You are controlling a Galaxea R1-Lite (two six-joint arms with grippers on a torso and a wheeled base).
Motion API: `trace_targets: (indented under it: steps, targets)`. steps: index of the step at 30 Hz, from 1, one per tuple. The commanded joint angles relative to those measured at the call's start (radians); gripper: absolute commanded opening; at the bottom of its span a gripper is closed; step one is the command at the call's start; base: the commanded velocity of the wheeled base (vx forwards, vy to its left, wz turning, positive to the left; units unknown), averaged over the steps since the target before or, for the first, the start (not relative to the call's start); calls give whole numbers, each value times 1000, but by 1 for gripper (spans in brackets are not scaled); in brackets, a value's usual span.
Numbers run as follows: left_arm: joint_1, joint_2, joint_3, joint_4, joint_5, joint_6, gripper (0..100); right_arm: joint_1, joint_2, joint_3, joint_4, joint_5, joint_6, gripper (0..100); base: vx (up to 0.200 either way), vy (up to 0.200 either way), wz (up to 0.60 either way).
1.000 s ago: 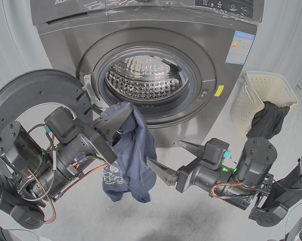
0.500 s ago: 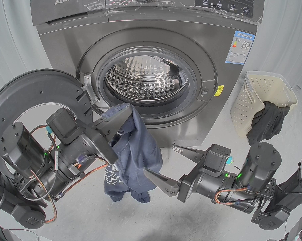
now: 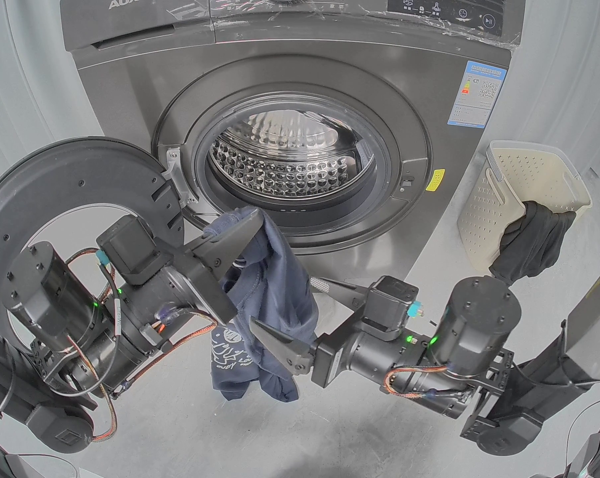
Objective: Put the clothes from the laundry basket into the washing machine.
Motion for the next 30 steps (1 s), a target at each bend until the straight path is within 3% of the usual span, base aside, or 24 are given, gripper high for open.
trace_targets:
  steps: [1, 13, 30]
  targets:
    - [0, -2, 0, -1, 5, 0, 0, -36, 94, -60, 8, -5, -24, 100, 0, 0, 0]
    - [-3, -7, 3, -1, 2, 0, 0, -158, 71, -25, 14, -5, -55, 100, 0, 0, 0]
    - [-11, -12, 4, -2, 2, 4, 0, -161, 77, -17, 3, -7, -52, 100, 0, 0, 0]
